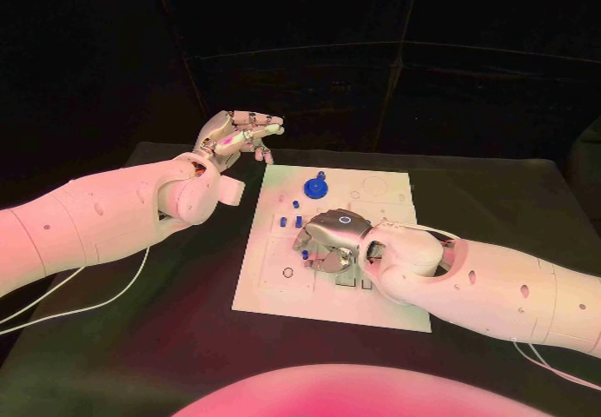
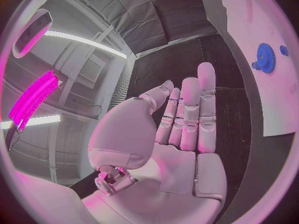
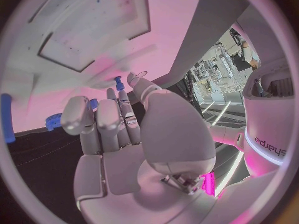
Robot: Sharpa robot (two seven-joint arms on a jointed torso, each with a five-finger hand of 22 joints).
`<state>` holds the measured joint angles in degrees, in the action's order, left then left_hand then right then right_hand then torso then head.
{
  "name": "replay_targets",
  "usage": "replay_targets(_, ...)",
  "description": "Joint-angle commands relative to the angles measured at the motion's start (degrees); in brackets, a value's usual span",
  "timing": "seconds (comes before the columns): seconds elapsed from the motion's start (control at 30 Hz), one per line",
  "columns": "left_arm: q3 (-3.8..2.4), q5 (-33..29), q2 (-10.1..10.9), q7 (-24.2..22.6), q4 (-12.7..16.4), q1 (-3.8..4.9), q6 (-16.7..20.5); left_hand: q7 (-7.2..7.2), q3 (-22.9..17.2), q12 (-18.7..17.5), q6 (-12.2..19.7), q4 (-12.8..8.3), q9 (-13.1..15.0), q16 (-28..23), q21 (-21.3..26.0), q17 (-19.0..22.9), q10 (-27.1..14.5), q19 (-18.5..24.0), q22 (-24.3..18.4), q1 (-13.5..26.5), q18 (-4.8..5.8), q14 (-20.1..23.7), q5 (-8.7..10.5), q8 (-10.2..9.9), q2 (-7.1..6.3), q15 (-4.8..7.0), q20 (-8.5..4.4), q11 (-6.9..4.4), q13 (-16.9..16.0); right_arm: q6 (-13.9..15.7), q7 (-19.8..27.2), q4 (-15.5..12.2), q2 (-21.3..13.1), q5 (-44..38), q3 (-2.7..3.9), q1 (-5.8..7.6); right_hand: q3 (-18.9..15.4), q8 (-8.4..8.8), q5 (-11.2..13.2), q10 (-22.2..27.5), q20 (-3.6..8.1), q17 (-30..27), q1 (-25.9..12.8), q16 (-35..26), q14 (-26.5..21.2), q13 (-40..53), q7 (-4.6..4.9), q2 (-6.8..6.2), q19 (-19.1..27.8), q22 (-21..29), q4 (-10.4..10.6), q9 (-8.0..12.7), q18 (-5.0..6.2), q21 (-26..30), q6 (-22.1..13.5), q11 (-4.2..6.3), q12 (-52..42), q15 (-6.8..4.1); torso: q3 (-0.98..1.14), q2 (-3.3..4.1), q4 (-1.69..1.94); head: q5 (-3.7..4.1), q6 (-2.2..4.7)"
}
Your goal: Assemble the parts on the task board
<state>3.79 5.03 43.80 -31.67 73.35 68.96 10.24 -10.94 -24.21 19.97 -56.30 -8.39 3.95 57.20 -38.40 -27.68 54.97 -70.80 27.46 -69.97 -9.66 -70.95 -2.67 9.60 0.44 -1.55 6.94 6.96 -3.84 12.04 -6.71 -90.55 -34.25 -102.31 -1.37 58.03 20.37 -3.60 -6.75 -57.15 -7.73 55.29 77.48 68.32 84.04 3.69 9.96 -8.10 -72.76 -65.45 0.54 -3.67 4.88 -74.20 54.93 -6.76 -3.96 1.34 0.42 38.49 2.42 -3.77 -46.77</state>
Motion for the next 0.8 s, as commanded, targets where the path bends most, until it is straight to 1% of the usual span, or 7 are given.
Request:
replay_targets(0.03,-0.05,-0.24,0.01,-0.10,0.10,0.11,-0.68,-0.09,0.07,0.30,0.43,-0.31,-0.04,-0.18,0.25,0.06,-0.47,0.52,-0.06,-0.36,-0.78,0.30,-0.14,0.36,-0.22,0.02,0.04,-0.03,0.02,4.07,0.17,-0.16,-0.18,0.03,0.02,0.06,-1.24,-0.03,-0.14,1.02,0.00,-0.30,-0.29,-0.24,-0.21,0.10,0.03,0.31,0.56,0.88,-0.02,-0.12,1.15,0.69,-0.55,-0.12,-0.66,0.36,0.03,0.00,-0.02,0.03,0.07)
replay_targets(0.2,-0.05,-0.24,0.07,0.01,0.07,0.11,-0.77,-0.09,0.07,0.30,0.43,-0.31,-0.04,-0.18,0.25,0.06,-0.47,0.52,-0.06,-0.36,-0.78,0.30,-0.14,0.36,-0.22,0.02,0.04,-0.03,0.02,6.52,-1.02,-1.48,-1.38,0.31,0.04,0.06,-2.60,-0.14,-1.19,1.29,-0.03,-1.54,-0.05,-0.96,-0.48,0.22,0.07,0.85,1.14,1.98,-0.07,-0.21,1.37,1.53,-0.57,-0.10,-1.73,0.36,0.06,-0.01,-0.03,0.19,0.43)
replay_targets(0.43,-0.05,-0.24,0.22,0.09,0.06,0.11,-0.78,-0.09,0.07,0.30,0.43,-0.31,-0.04,-0.18,0.25,0.06,-0.47,0.52,-0.06,-0.36,-0.78,0.30,-0.14,0.36,-0.22,0.02,0.04,-0.03,0.02,8.36,-2.72,-6.90,-6.55,2.84,0.30,0.47,-4.03,-0.46,-1.43,0.14,0.13,-1.63,0.25,-0.87,-0.40,0.45,-0.13,1.56,0.70,1.72,0.00,-0.36,1.29,1.47,0.40,0.20,-3.92,0.13,-0.05,-0.14,-0.07,0.50,0.89)
replay_targets(0.53,-0.05,-0.24,0.28,0.10,0.02,0.11,-0.77,-0.09,0.07,0.30,0.43,-0.31,-0.04,-0.18,0.25,0.06,-0.47,0.52,-0.06,-0.36,-0.78,0.30,-0.14,0.36,-0.22,0.02,0.04,-0.03,0.02,8.07,-3.40,-8.94,-9.15,4.63,0.65,1.62,-4.34,-0.52,-1.52,-0.37,0.23,-1.63,0.42,-0.80,-0.34,0.49,-0.22,1.84,0.30,1.32,0.02,-0.38,1.19,1.20,0.76,0.32,-4.73,0.02,0.01,-0.15,-0.18,0.81,1.28)
replay_targets(0.6,-0.05,-0.24,0.27,0.11,-0.02,0.11,-0.79,-0.09,0.07,0.30,0.43,-0.31,-0.04,-0.18,0.25,0.06,-0.47,0.52,-0.06,-0.36,-0.78,0.30,-0.14,0.36,-0.22,0.02,0.04,-0.03,0.02,7.06,-4.04,-9.70,-10.87,6.27,0.94,2.72,-4.52,-0.53,-1.54,-0.55,0.28,-1.74,0.48,-0.84,-0.34,0.48,-0.31,1.87,0.01,0.96,0.02,-0.38,1.10,0.96,0.89,0.40,-5.07,-0.03,0.04,-0.11,-0.24,1.08,1.57)
replay_targets(0.7,-0.05,-0.24,0.19,0.13,-0.08,0.11,-0.90,-0.11,0.09,0.33,0.48,-0.37,-0.04,-0.18,0.29,0.11,-0.55,0.52,-0.09,-0.41,-0.78,0.33,-0.14,0.37,-0.23,0.01,0.05,-0.01,0.02,4.85,-5.08,-9.62,-13.53,8.09,1.26,4.84,-5.60,-0.13,-1.50,0.41,0.42,-2.09,0.35,-1.01,-0.39,0.24,-0.65,1.49,-0.03,1.09,0.06,-0.21,1.13,1.07,0.16,0.55,-5.38,-0.15,-0.01,-0.09,-0.11,1.70,1.93)
replay_targets(0.8,-0.04,-0.24,0.07,0.16,-0.14,0.10,-0.98,-0.11,0.09,0.33,0.48,-0.37,-0.04,-0.18,0.29,0.11,-0.55,0.52,-0.09,-0.41,-0.78,0.33,-0.14,0.37,-0.23,0.01,0.05,-0.01,0.02,3.75,-5.44,-9.01,-15.42,8.58,1.38,5.92,-6.96,-0.08,-1.94,1.22,0.49,-2.57,0.24,-1.28,-0.46,0.17,-0.84,1.13,0.07,1.35,0.15,-0.18,1.16,1.30,-0.33,0.58,-5.87,-0.18,-0.04,-0.06,0.00,2.14,2.24)
